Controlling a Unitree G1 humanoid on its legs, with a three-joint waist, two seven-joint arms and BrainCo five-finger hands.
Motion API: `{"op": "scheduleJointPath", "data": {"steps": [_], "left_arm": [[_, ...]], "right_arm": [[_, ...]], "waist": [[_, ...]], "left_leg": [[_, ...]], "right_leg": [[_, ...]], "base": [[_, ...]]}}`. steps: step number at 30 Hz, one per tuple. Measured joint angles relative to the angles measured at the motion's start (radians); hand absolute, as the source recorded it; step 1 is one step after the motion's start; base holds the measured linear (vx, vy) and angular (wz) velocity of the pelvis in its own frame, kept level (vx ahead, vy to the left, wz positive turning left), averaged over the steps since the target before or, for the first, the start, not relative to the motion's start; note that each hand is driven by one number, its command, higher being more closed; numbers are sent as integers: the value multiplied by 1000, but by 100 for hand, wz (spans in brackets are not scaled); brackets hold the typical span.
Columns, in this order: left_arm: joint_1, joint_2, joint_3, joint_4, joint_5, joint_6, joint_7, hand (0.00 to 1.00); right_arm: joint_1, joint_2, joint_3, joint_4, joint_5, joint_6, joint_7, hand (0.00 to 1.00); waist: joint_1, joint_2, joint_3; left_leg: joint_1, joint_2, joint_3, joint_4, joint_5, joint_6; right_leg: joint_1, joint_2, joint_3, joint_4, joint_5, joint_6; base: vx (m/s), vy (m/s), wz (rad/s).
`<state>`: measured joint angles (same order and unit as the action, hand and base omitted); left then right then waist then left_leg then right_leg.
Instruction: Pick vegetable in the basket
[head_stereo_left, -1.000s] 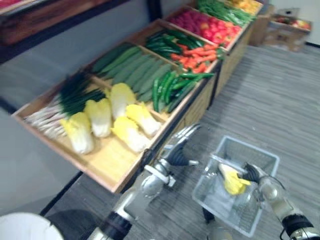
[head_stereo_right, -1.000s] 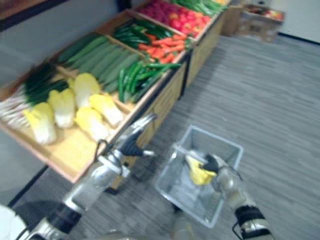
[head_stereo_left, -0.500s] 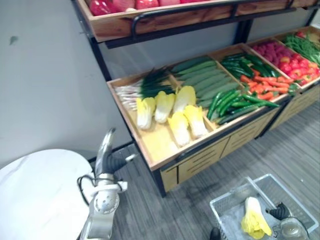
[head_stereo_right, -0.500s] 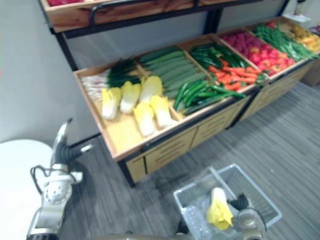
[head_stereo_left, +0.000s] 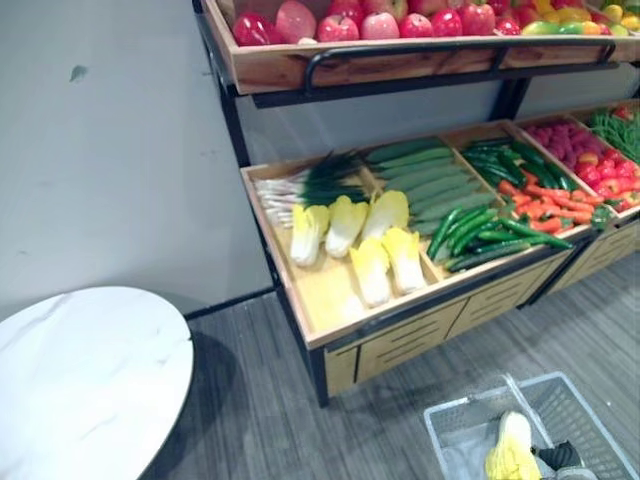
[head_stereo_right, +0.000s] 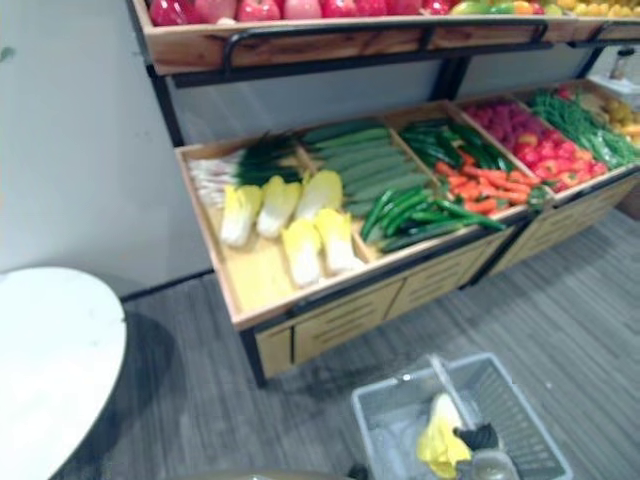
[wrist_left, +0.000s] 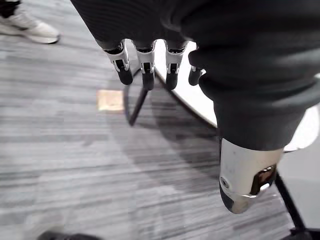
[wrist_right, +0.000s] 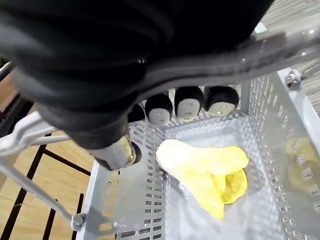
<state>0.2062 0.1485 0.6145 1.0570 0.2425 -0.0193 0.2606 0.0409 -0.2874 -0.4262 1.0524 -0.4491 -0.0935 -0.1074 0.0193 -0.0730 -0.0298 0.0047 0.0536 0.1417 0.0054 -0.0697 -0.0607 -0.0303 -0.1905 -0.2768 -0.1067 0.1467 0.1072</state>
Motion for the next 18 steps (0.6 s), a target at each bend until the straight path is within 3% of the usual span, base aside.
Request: {"op": "scheduleJointPath", "data": {"steps": [2, 4, 5, 7, 9, 10, 12, 13, 15, 16, 18], "left_arm": [[15, -7, -10, 13, 6, 2, -21, 0], [16, -20, -68, 17, 11, 0, -45, 0], [14, -27, -91, 17, 14, -1, -51, 0], [-2, -34, -225, 17, 24, -25, -84, 0], [-33, -21, -292, 16, 49, -38, -98, 0], [-49, -10, -324, 14, 58, -49, -100, 0], [-75, 13, -375, 10, 86, -57, -101, 0], [-80, 26, -391, -3, 94, -61, -100, 0], [-119, 43, -392, -14, 104, -64, -87, 0], [-120, 49, -392, -35, 126, -65, -83, 0], [-113, 49, -400, -51, 130, -65, -77, 0]], "right_arm": [[-3, 1, 0, 5, 18, 0, -2, 100], [2, -1, -1, 4, 21, -1, -17, 100], [1, -4, -2, 3, 25, -1, -18, 100], [14, -8, -4, -38, 26, 0, -19, 100], [23, 7, 3, -87, 25, -1, -17, 100], [19, 16, 8, -113, 23, -1, -16, 100], [-23, 21, 74, -165, 23, -4, -17, 100], [-65, 29, 138, -185, 17, -4, -16, 100], [-93, 26, 172, -216, 14, -5, -18, 100], [-109, 11, 207, -216, 5, -6, -18, 100], [-113, 9, 247, -216, -28, -8, -19, 100]], "waist": [[0, 0, 0], [-4, -1, 11], [-6, 5, 15], [-36, 43, 42], [-46, 42, 49], [-46, 32, 56], [-45, 31, 84], [-36, 48, 117], [-42, 58, 165], [-30, 59, 177], [-26, 60, 178]], "left_leg": [[18, 1, 17, -1, -6, -1], [-19, 15, 39, 121, -74, -1], [-37, 23, 39, 172, -102, 1], [-94, 60, 45, 352, -193, 13], [-153, 80, 84, 433, -234, 23], [-171, 85, 126, 458, -247, 28], [-204, 130, 243, 490, -269, 59], [-204, 177, 347, 486, -263, 81], [-176, 216, 450, 446, -232, 96], [-136, 229, 533, 386, -197, 98], [-86, 232, 629, 308, -152, 99]], "right_leg": [[5, 1, 15, 0, -2, 1], [4, -2, 39, 20, -24, 2], [-2, 0, 45, 38, -33, 6], [-29, 15, 68, 126, -60, 18], [-89, 23, 123, 159, -47, 38], [-128, 31, 175, 154, -20, 69], [-190, 66, 297, 59, 173, 112], [-211, 96, 324, 7, 280, 8], [-262, 106, 117, 235, 108, -94], [-255, 95, 7, 357, 2, -136], [-193, 57, -96, 445, -90, -131]], "base": [[-2, 4, -27], [-33, 25, -30], [-55, 41, -20], [-85, 67, -22], [-139, 158, -67], [-235, 227, -150], [-262, 160, -191], [-321, 167, -209], [-237, 173, -193], [-131, 169, -192], [-138, 122, -169]]}}
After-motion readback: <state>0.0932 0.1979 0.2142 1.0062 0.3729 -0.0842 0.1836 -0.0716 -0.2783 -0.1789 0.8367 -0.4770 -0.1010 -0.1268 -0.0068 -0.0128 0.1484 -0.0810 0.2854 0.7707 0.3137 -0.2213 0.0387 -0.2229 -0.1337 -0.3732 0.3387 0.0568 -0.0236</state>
